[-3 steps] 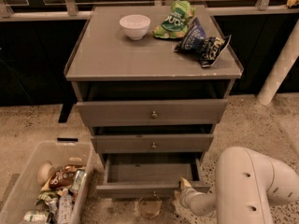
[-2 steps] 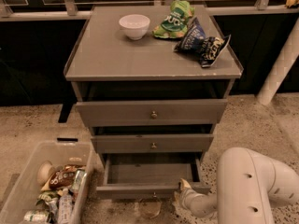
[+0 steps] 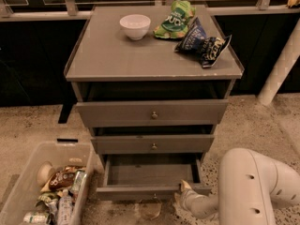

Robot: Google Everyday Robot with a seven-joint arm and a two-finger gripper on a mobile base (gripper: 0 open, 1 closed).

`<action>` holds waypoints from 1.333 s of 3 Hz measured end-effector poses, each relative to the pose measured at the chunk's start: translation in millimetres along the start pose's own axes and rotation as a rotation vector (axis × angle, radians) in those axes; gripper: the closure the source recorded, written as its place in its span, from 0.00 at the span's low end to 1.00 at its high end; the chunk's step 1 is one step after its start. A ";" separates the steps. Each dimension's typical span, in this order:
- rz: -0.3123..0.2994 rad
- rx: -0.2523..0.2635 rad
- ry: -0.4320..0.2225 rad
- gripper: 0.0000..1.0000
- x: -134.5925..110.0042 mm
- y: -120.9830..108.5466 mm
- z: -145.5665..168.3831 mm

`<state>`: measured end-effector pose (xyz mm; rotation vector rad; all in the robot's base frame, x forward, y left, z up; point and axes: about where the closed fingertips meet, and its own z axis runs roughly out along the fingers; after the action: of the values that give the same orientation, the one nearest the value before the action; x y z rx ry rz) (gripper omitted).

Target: Open bottom drawer

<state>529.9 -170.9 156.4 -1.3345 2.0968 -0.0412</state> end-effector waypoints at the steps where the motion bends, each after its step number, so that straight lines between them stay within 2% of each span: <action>1: 0.000 0.000 0.000 1.00 -0.4 -0.3 -0.7; 3: 0.003 -0.003 -0.002 1.00 3.1 3.4 -5.0; 4: -0.009 -0.007 0.012 1.00 16.2 8.9 -10.3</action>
Offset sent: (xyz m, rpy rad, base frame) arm -0.3067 -0.0727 -0.1811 0.1399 0.0611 -0.0002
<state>512.8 -183.0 153.4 -1.3505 2.1028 -0.0451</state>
